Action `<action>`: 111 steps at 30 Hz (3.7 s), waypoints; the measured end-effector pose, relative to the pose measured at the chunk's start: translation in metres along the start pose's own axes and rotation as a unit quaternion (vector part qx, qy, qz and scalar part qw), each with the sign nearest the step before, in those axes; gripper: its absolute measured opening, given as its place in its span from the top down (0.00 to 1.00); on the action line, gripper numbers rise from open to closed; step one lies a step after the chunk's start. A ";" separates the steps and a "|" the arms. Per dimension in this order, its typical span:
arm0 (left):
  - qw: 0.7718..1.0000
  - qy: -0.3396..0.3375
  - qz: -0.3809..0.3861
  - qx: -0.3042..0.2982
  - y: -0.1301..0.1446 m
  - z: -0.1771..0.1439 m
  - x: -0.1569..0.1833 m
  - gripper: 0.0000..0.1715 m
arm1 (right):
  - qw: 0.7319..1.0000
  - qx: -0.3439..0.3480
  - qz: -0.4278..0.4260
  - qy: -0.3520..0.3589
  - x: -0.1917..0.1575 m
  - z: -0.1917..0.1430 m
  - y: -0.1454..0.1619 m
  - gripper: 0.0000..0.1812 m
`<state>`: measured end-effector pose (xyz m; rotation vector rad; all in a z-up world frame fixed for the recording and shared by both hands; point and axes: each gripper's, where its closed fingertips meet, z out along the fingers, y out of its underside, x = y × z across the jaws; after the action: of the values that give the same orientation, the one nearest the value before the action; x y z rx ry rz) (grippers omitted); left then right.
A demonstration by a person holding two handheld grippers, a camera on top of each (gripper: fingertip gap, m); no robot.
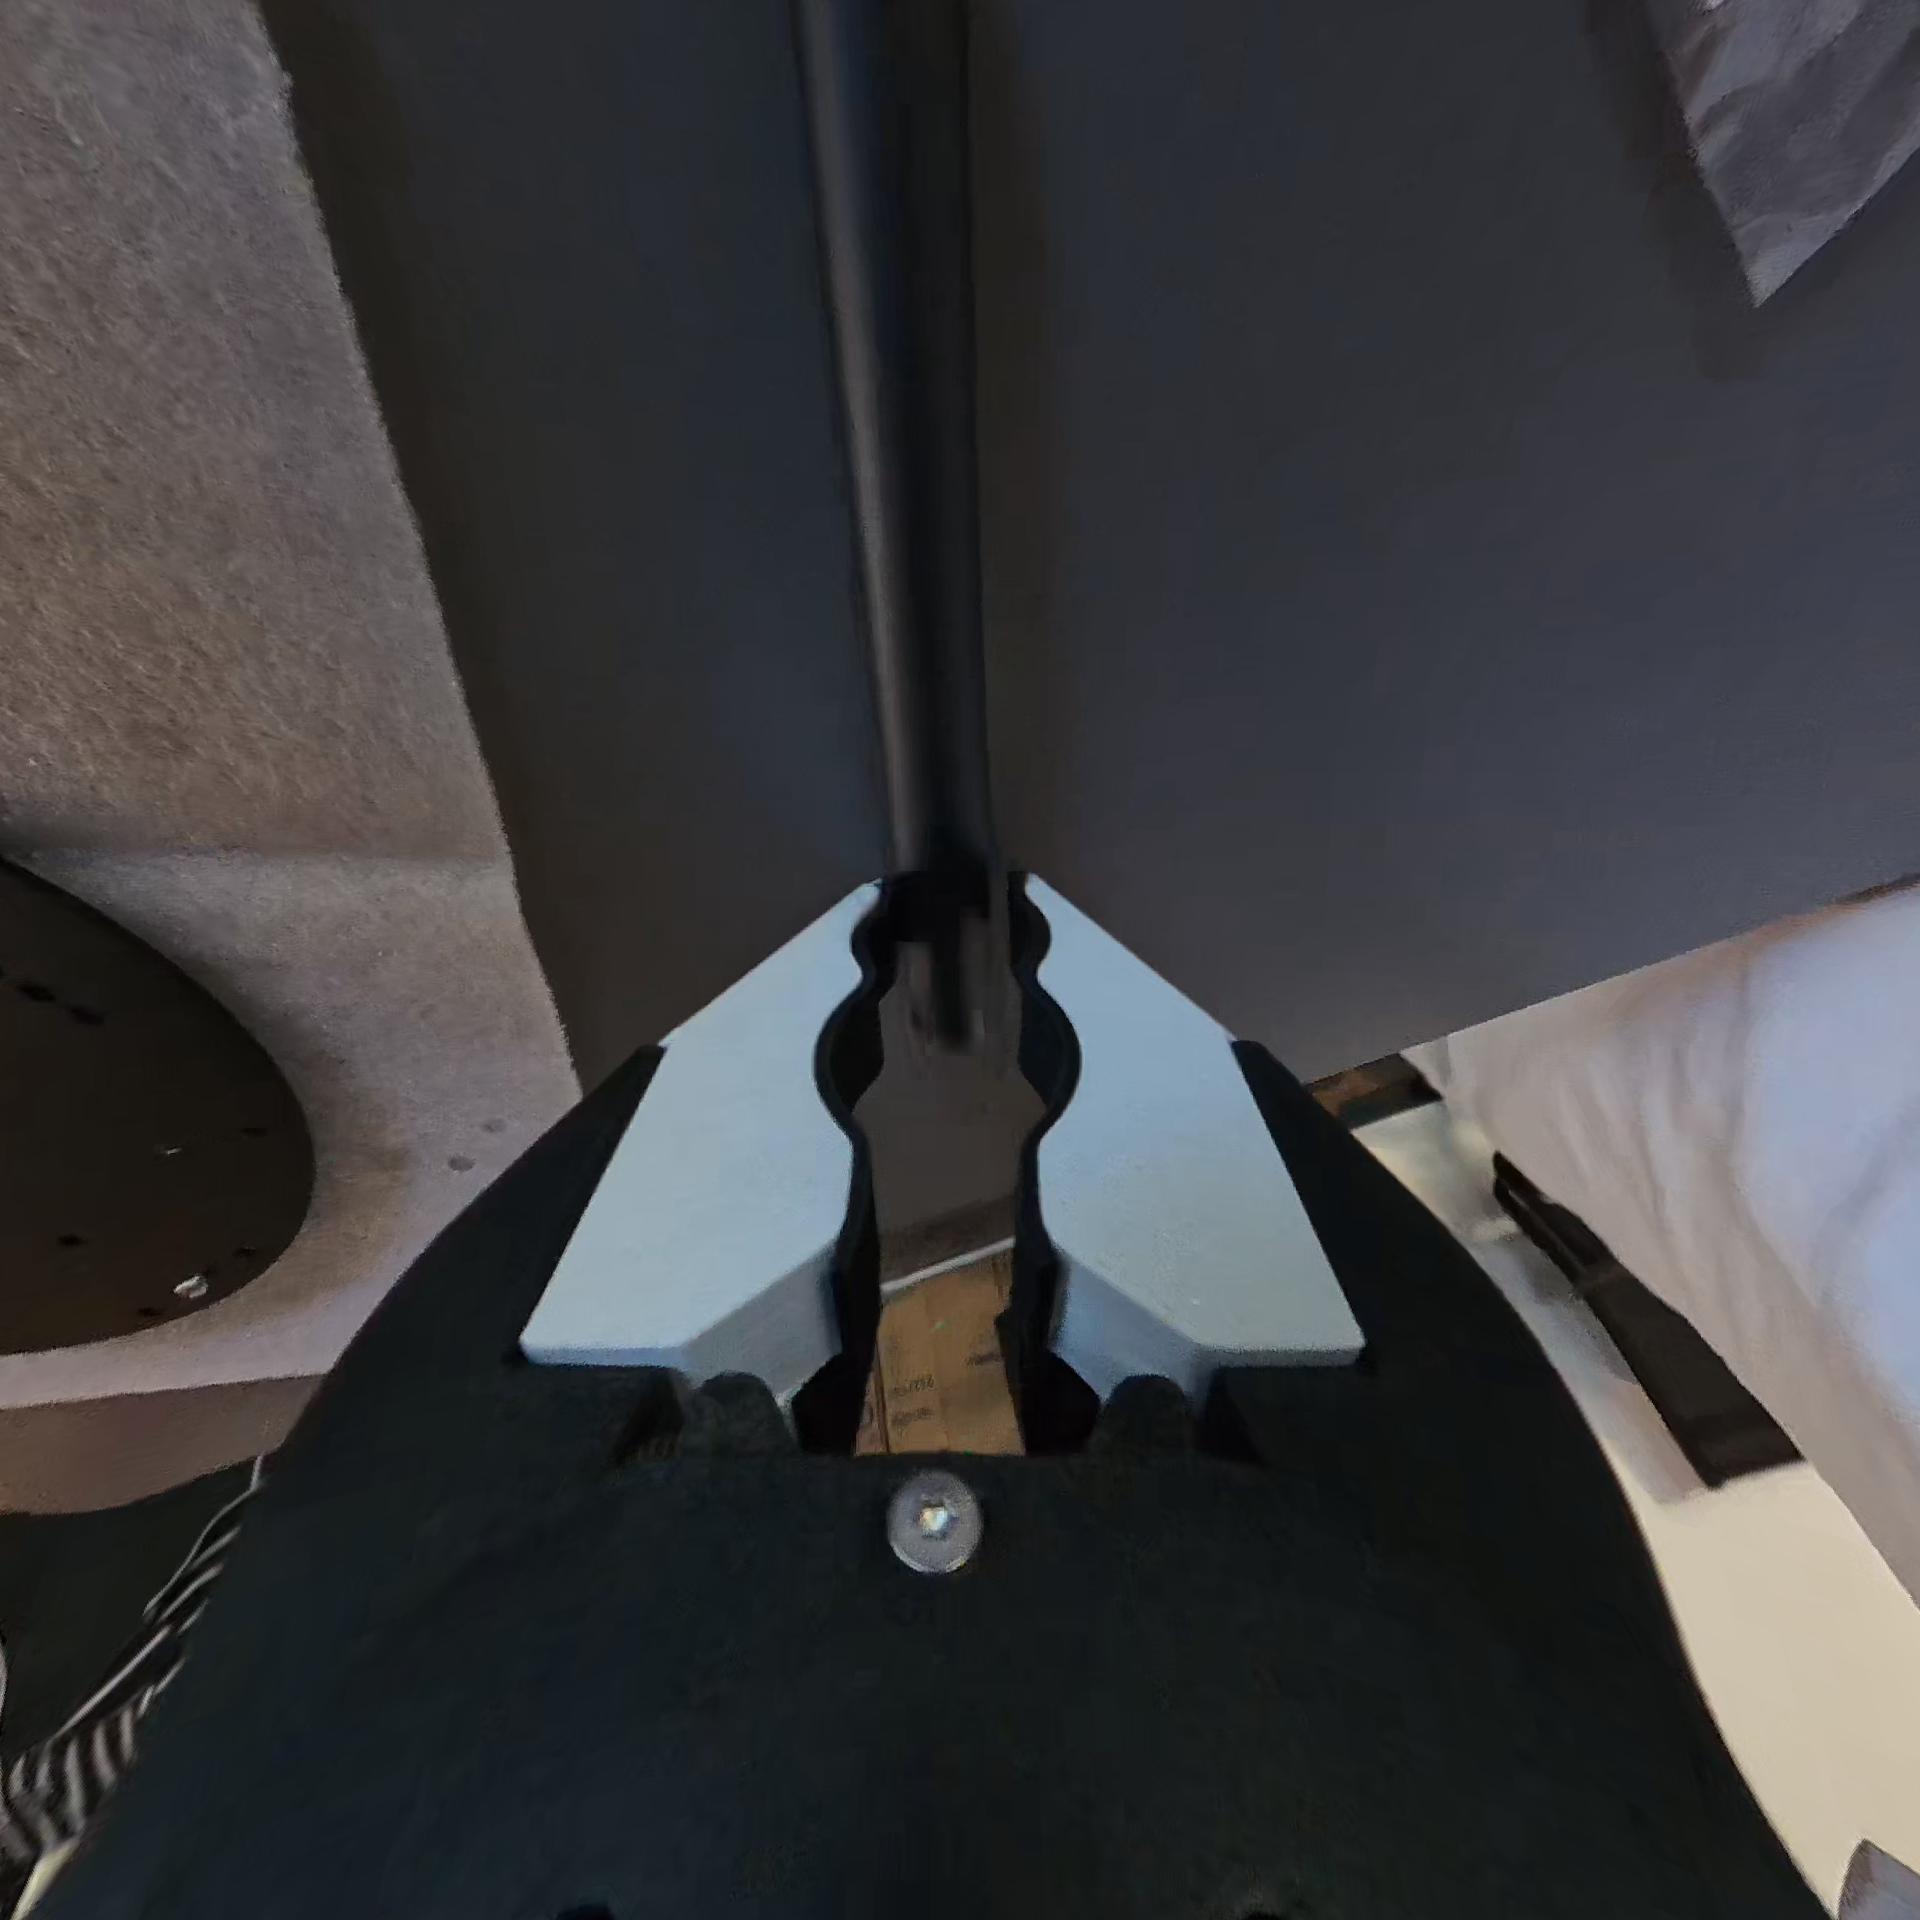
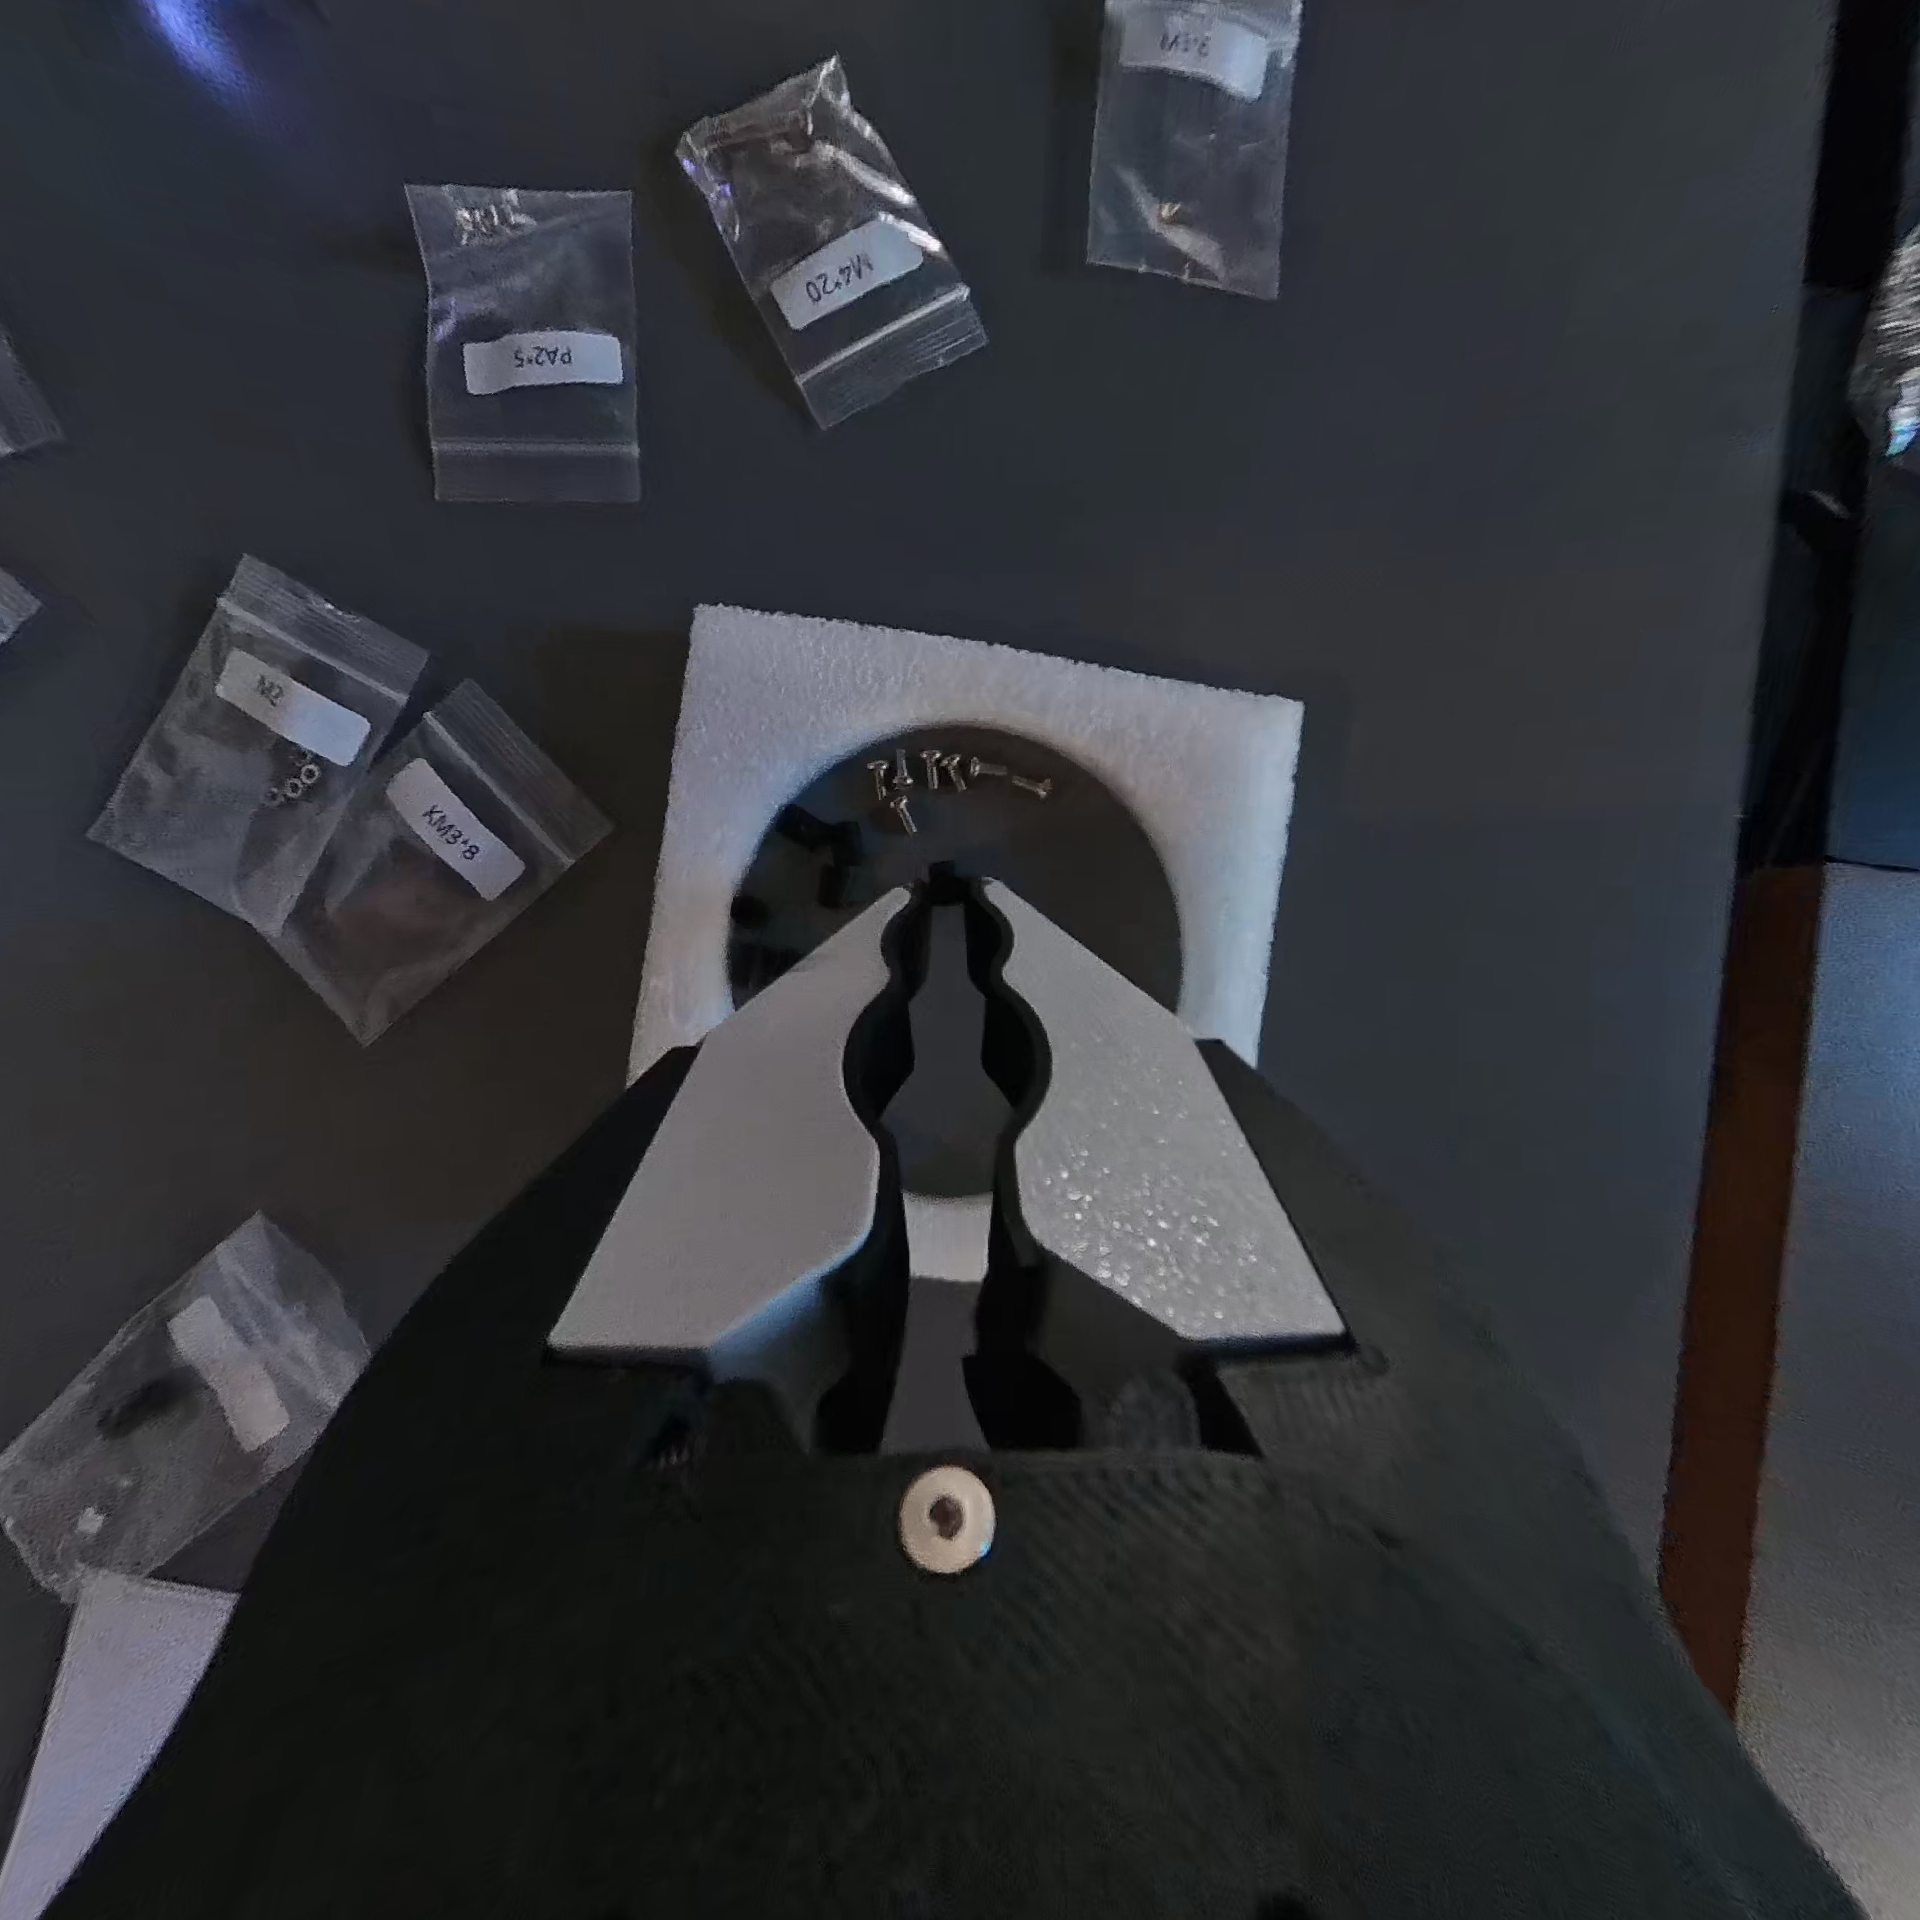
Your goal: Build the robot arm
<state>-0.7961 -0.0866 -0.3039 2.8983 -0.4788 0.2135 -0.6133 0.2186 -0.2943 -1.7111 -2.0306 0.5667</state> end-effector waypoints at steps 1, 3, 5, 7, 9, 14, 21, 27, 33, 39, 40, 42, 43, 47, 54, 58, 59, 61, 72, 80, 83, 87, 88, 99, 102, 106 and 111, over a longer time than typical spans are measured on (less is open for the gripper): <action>1.000 0.009 0.000 0.010 -0.001 -0.001 0.002 0.89 | 1.000 0.010 0.003 0.010 0.000 -0.006 -0.002 0.97; 0.999 0.022 -0.004 0.027 -0.001 -0.003 0.004 0.88 | 0.999 0.030 0.006 0.041 0.000 -0.022 -0.004 0.97; 0.999 0.022 -0.003 0.046 -0.001 -0.005 0.002 0.87 | 0.996 0.052 0.008 0.070 -0.006 -0.044 -0.005 0.97; 0.997 0.017 -0.001 0.074 -0.003 -0.007 0.000 0.89 | 0.992 0.077 0.015 0.103 -0.016 -0.075 -0.002 0.97; 0.995 0.010 0.004 0.098 -0.004 -0.006 -0.001 0.88 | 0.985 0.101 0.030 0.140 -0.030 -0.112 0.009 0.97; 0.987 -0.028 0.002 0.161 -0.011 -0.008 -0.004 0.87 | 0.949 0.139 0.101 0.264 -0.066 -0.214 0.078 0.98; 0.950 -0.081 -0.055 0.297 -0.035 -0.041 -0.001 0.83 | 0.852 0.287 0.251 0.358 -0.125 -0.284 0.191 0.98; 0.891 -0.065 -0.055 0.445 -0.093 -0.095 0.039 0.76 | 0.810 0.345 0.270 0.391 -0.138 -0.293 0.229 0.98; 0.839 -0.034 -0.036 0.543 -0.146 -0.128 0.083 0.79 | 0.806 0.250 0.292 0.449 -0.122 -0.294 0.273 0.98; 0.845 -0.034 -0.039 0.532 -0.174 -0.121 0.091 0.79 | 0.798 0.171 0.314 0.485 -0.119 -0.290 0.299 0.98; 0.845 -0.033 -0.040 0.532 -0.177 -0.120 0.091 0.79 | 0.798 0.166 0.314 0.487 -0.119 -0.289 0.300 0.98; 0.847 -0.033 -0.041 0.529 -0.181 -0.116 0.092 0.79 | 0.799 0.160 0.311 0.489 -0.119 -0.287 0.299 0.98; 0.848 -0.033 -0.041 0.527 -0.182 -0.114 0.092 0.79 | 0.800 0.160 0.310 0.488 -0.119 -0.286 0.299 0.98; 0.852 -0.035 -0.045 0.521 -0.181 -0.110 0.091 0.80 | 0.803 0.164 0.313 0.480 -0.118 -0.284 0.298 0.98; 0.845 -0.035 -0.051 0.532 -0.170 -0.116 0.085 0.82 | 0.802 0.158 0.293 0.496 -0.118 -0.288 0.298 0.98; 0.835 -0.049 -0.050 0.546 -0.156 -0.127 0.080 0.84 | 0.804 0.157 0.282 0.499 -0.117 -0.288 0.296 0.98; 0.831 -0.059 -0.050 0.551 -0.150 -0.132 0.078 0.84 | 0.806 0.152 0.277 0.501 -0.117 -0.288 0.297 0.98; 0.819 -0.093 -0.055 0.564 -0.132 -0.147 0.069 0.85 | 0.808 0.143 0.265 0.506 -0.117 -0.289 0.298 0.98; 0.671 -0.346 -0.173 0.633 0.094 -0.275 -0.012 0.85 | 0.825 0.195 0.201 0.491 -0.112 -0.280 0.252 0.98; 0.738 -0.187 -0.185 0.622 0.131 -0.199 -0.036 0.86 | 0.913 0.250 0.059 0.316 -0.145 -0.180 0.047 0.98; 0.754 -0.160 -0.173 0.613 0.143 -0.168 -0.048 0.87 | 0.934 0.307 0.037 0.178 -0.184 -0.125 -0.056 0.98; 0.766 -0.095 -0.144 0.619 0.151 -0.133 -0.064 0.88 | 0.941 0.333 0.010 0.064 -0.229 -0.053 -0.169 0.98; 0.769 -0.077 -0.130 0.622 0.152 -0.126 -0.070 0.89 | 0.941 0.335 0.009 0.053 -0.236 -0.036 -0.193 0.98; 0.798 0.045 0.040 0.599 0.156 -0.100 -0.157 0.95 | 0.982 0.163 0.017 0.089 -0.244 0.140 -0.307 0.98; 0.806 0.066 0.058 0.585 0.154 -0.088 -0.171 0.95 | 0.990 0.100 0.017 0.100 -0.244 0.163 -0.305 0.98; 0.800 0.125 0.088 0.580 0.150 -0.079 -0.168 0.98 | 0.993 0.072 0.023 0.091 -0.249 0.170 -0.303 0.98; 0.799 0.155 0.110 0.571 0.134 -0.078 -0.165 0.97 | 0.983 0.124 0.030 0.135 -0.249 0.154 -0.316 0.98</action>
<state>-1.0035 -0.1445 -0.2345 3.7488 -0.8380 1.4497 -0.9196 -0.0824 -0.2597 -1.6081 -1.6522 0.5480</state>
